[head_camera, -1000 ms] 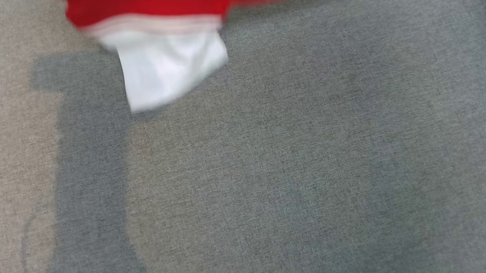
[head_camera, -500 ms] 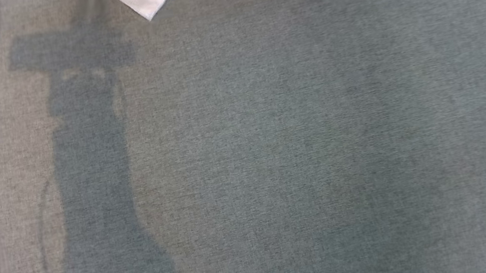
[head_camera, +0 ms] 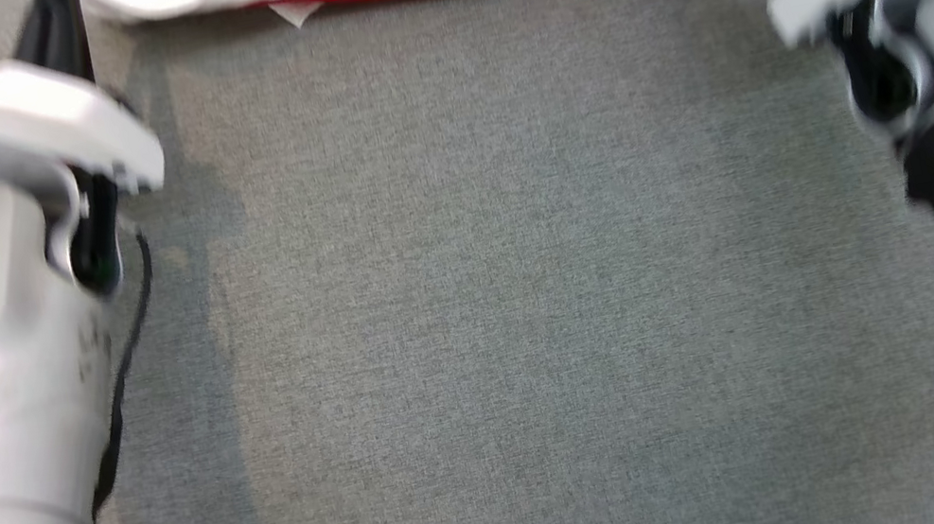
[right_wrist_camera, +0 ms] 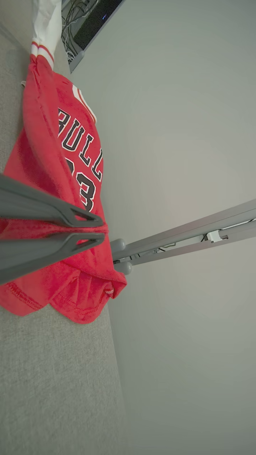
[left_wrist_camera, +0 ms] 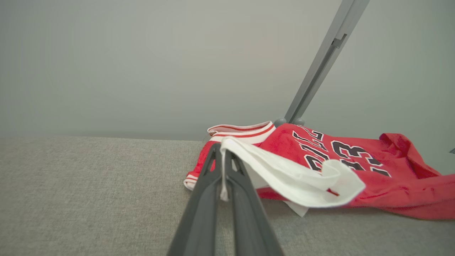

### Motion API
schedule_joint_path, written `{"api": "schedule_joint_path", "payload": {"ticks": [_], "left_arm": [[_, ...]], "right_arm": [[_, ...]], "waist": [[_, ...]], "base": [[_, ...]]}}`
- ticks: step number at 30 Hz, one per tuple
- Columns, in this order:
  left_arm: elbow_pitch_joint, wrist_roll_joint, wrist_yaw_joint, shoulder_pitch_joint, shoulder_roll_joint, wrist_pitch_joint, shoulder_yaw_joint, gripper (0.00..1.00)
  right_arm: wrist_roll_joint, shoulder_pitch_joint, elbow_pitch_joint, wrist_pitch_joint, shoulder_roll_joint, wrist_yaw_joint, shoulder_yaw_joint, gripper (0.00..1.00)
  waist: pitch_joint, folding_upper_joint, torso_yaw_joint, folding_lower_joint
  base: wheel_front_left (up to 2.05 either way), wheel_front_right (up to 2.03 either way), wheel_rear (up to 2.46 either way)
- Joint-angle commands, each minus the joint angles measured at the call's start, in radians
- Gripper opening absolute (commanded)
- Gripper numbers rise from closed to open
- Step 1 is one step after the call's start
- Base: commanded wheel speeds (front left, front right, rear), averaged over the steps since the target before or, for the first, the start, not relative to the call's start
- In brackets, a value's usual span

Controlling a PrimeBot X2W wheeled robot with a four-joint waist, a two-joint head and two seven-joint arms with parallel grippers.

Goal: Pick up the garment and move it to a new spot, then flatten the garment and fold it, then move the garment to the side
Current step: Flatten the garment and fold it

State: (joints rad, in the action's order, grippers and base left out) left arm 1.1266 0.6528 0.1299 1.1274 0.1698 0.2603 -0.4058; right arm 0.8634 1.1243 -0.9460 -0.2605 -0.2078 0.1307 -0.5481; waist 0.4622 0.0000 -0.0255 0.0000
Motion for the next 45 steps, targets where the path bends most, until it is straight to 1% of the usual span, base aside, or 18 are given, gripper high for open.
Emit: {"api": "schedule_joint_path", "payload": {"ticks": [1,3,5,7,11,13,15,18,20,27,29,34,35,39,45], "left_arm": [[-0.02,-0.002,0.001,-0.02,0.011,0.004,0.007,0.0],[-0.089,-0.015,0.0,-0.098,0.032,0.005,0.041,0.0],[-0.174,-0.036,-0.009,-0.201,0.041,0.005,0.079,0.0],[-0.26,-0.067,-0.024,-0.305,0.056,0.005,0.114,0.0],[-0.441,-0.119,-0.052,-0.527,0.069,0.005,0.167,0.0],[-0.529,-0.123,-0.059,-0.646,0.072,0.005,0.196,0.0],[-0.609,-0.128,-0.077,-0.756,0.081,0.005,0.221,0.0],[-0.737,-0.135,-0.127,-0.904,0.075,0.005,0.231,0.0],[-0.827,-0.137,-0.166,-0.994,0.078,-0.016,0.234,0.0],[-1.169,-0.153,-0.31,-1.281,0.096,-0.168,0.224,0.0],[-1.256,-0.157,-0.344,-1.342,0.1,-0.211,0.219,0.0],[-1.413,-0.168,-0.416,-1.466,0.106,-0.315,0.196,0.0],[-1.413,-0.168,-0.416,-1.466,0.106,-0.315,0.196,0.0],[-1.509,-0.181,-0.457,-1.527,0.117,-0.384,0.18,0.0],[-1.608,-0.197,-0.497,-1.568,0.136,-0.458,0.169,0.0]], "right_arm": [[-0.002,-0.042,0.013,-0.006,-0.007,0.0,0.0,0.0],[0.007,-0.132,0.072,-0.006,-0.016,0.0,0.019,0.0],[0.005,-0.23,0.132,-0.006,-0.022,0.0,0.043,0.0],[-0.003,-0.332,0.186,-0.006,-0.026,0.0,0.057,0.0],[-0.028,-0.507,0.305,-0.005,-0.037,0.0,0.103,0.0],[-0.046,-0.589,0.359,-0.005,-0.039,0.0,0.12,0.0],[-0.063,-0.66,0.4,-0.005,-0.035,0.0,0.126,0.0],[-0.088,-0.752,0.441,-0.005,-0.033,0.0,0.139,0.0],[-0.11,-0.808,0.463,-0.005,-0.035,0.0,0.15,0.0],[-0.183,-1.004,0.523,-0.005,-0.044,0.0,0.234,0.0],[-0.208,-1.054,0.542,-0.006,-0.049,0.0,0.266,0.0],[-0.254,-1.177,0.591,0.024,-0.042,0.0,0.345,0.0],[-0.254,-1.177,0.591,0.024,-0.042,0.0,0.345,0.0],[-0.295,-1.266,0.647,0.075,-0.022,0.0,0.401,0.0],[-0.362,-1.37,0.758,0.162,0.019,0.0,0.483,0.0]], "waist": [[-0.018,0.0,-0.003,0.0],[-0.045,0.0,-0.004,0.0],[-0.073,0.0,-0.008,0.0],[-0.104,0.0,-0.015,0.0],[-0.16,0.0,-0.027,0.0],[-0.184,0.0,-0.033,0.0],[-0.206,0.0,-0.041,0.0],[-0.24,0.0,-0.043,0.0],[-0.264,0.0,-0.039,0.0],[-0.353,0.0,-0.022,0.0],[-0.37,0.0,-0.015,0.0],[-0.411,0.0,0.0,0.0],[-0.411,0.0,0.0,0.0],[-0.426,0.0,0.01,0.0],[-0.423,0.0,0.012,0.0]], "base": [[0.0,0.0,0.0],[0.0,0.0,0.0],[0.0,0.0,0.0],[0.0,0.0,0.0],[0.0,0.0,0.0],[0.0,0.0,0.0],[0.0,0.0,0.0],[0.0,0.0,0.0],[0.0,0.0,0.0],[0.0,0.0,0.0],[0.0,0.0,0.0],[0.0,0.0,0.0],[0.0,0.0,0.0],[0.0,0.0,0.0],[0.0,0.0,0.0]]}}
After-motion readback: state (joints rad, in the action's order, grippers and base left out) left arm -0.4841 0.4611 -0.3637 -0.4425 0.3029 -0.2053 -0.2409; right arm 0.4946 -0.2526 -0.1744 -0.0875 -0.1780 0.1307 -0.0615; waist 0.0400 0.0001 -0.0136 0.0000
